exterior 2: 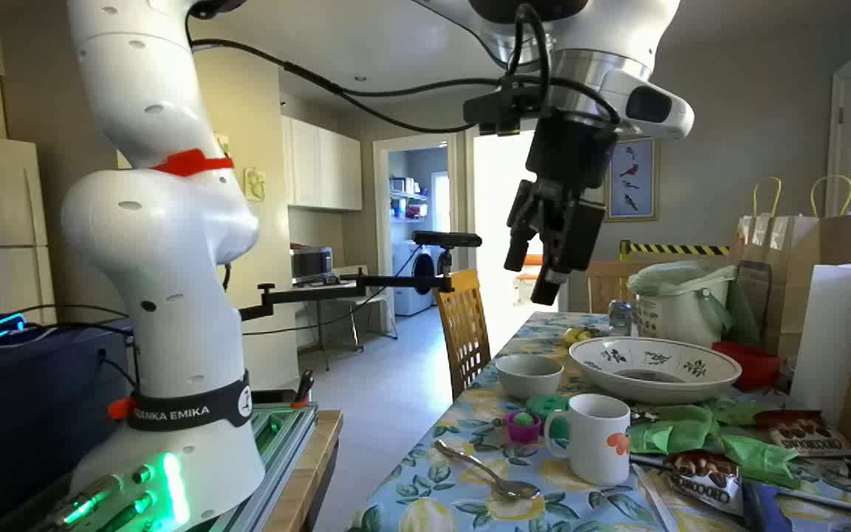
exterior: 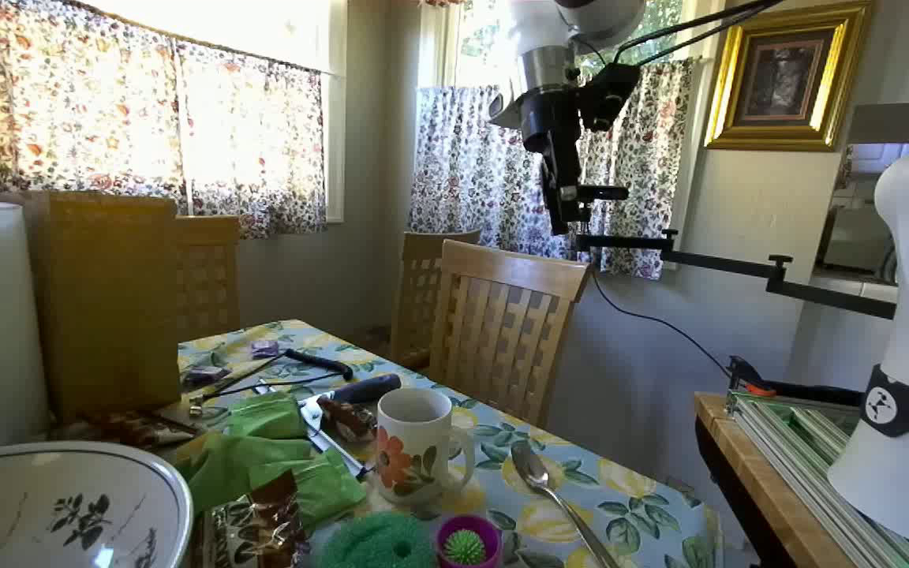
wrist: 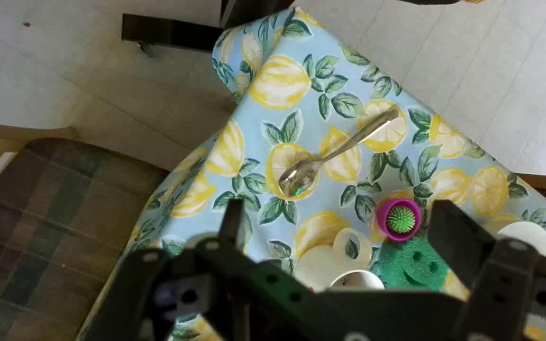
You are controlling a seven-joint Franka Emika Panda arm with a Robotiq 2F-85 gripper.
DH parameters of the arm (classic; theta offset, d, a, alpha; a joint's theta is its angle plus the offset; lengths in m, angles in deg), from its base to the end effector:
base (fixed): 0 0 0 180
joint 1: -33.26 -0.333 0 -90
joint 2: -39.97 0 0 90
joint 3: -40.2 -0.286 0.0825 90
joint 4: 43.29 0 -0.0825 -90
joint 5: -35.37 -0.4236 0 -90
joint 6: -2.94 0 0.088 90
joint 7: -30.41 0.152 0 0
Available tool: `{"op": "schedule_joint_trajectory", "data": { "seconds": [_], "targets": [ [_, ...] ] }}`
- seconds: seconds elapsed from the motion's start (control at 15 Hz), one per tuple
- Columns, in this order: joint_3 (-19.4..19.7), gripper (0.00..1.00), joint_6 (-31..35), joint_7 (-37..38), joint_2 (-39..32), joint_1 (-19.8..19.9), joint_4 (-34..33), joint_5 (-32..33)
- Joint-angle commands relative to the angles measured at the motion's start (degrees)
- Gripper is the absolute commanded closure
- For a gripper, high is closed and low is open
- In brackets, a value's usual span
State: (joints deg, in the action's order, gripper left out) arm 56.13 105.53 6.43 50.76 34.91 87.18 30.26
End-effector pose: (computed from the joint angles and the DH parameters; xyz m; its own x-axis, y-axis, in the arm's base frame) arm 0.4581 -0.1299 0.3179 0.9677 0.1164 -0.2238 0.0611 -0.9689 -0.2398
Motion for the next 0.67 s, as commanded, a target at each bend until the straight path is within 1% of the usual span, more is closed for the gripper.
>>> {"op": "schedule_joint_trajectory", "data": {
  "seconds": [0.0,0.13,0.27,0.47,0.6],
  "targets": [
    [-1.9,0.0,-0.1,-0.3,-0.1,2.0,-0.1,-0.3],
    [-2.0,0.0,-0.8,-0.1,-0.4,1.9,-0.2,-0.3],
    [-3.1,0.0,-0.1,2.5,0.3,2.2,1.2,0.4],
    [-4.7,0.0,0.6,4.1,2.1,1.8,4.8,-2.1],
    [-6.1,0.0,1.5,6.8,4.0,1.4,8.0,-4.4]
  ]
}}
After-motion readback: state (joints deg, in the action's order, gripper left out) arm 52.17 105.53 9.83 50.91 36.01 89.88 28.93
